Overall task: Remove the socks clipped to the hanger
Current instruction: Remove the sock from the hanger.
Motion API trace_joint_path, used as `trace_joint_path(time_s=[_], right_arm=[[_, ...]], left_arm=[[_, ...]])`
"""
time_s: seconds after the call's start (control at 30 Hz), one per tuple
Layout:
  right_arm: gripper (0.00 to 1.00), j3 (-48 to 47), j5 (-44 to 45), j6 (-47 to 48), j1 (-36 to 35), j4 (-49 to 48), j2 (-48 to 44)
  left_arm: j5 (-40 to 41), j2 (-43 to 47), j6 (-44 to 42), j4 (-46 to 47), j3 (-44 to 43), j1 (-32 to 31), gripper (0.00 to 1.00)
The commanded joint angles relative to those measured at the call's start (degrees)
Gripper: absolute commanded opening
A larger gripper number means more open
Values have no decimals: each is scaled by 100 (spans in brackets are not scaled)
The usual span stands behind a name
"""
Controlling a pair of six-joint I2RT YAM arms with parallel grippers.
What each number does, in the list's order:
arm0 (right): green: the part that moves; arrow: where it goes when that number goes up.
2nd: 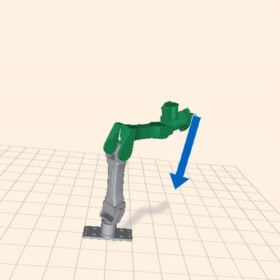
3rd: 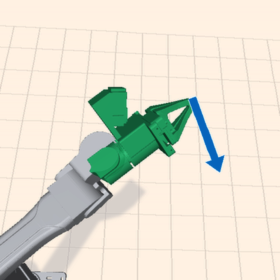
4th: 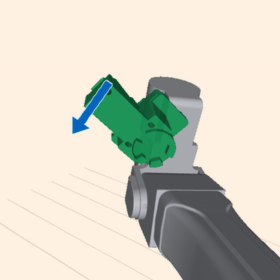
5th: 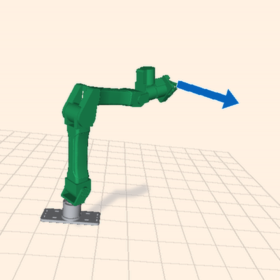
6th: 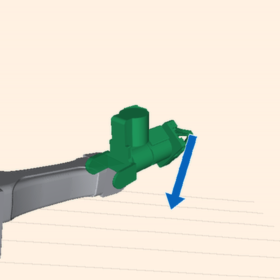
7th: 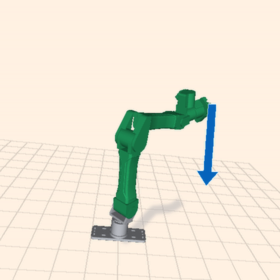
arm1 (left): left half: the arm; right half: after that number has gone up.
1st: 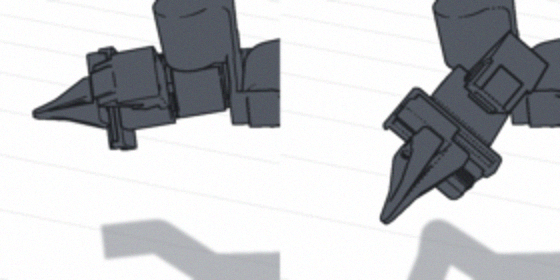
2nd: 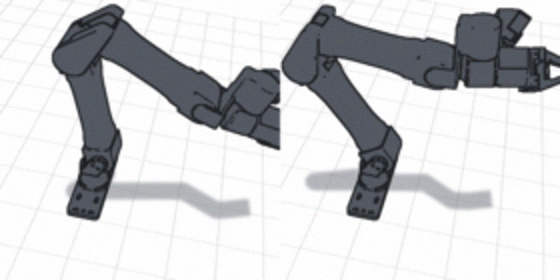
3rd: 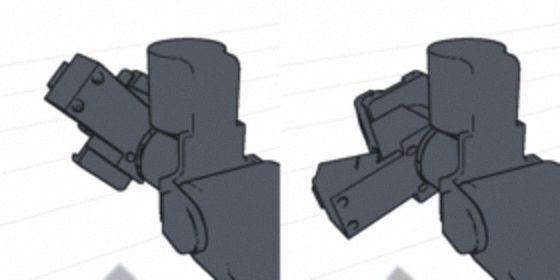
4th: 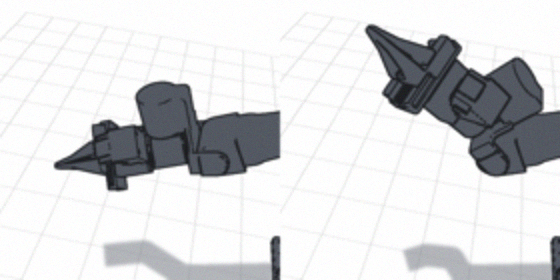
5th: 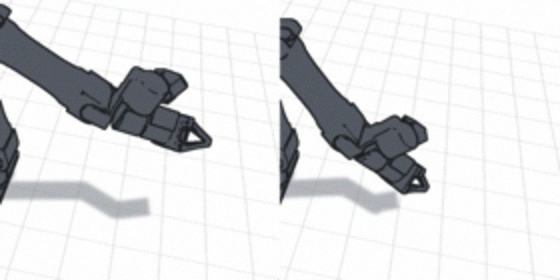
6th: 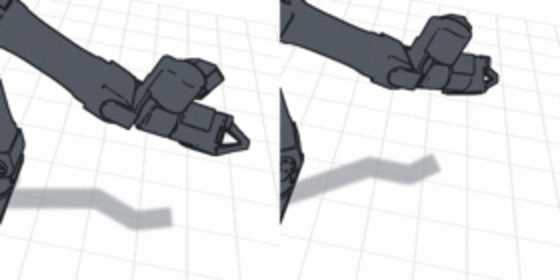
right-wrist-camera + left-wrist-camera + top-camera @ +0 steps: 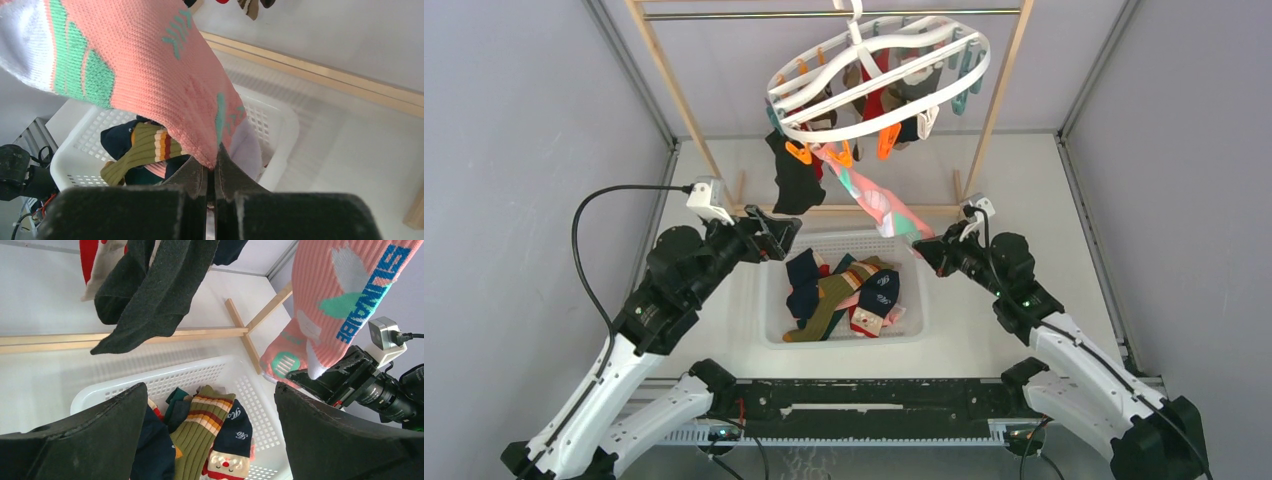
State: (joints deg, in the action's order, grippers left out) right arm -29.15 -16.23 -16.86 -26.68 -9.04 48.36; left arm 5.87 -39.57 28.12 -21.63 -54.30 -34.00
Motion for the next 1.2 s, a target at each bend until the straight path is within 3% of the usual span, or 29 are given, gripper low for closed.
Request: trace_joint_path(time_s=[0.0, 0.5, 0.93, 1.17], right_arm=[[0, 67, -219, -28, 239, -82, -202], [0, 265, -518, -287, 995, -44, -423], [0, 769, -837, -827, 1068, -617, -413], [0, 866, -1203, -1146, 1640, -729, -529]], left_arm=[[28, 55, 45, 106, 122, -37, 100], [46, -53, -15, 44, -100, -65, 100], [60, -139, -24, 45, -254, -141, 100], [105, -61, -17, 27, -230, -161, 100]])
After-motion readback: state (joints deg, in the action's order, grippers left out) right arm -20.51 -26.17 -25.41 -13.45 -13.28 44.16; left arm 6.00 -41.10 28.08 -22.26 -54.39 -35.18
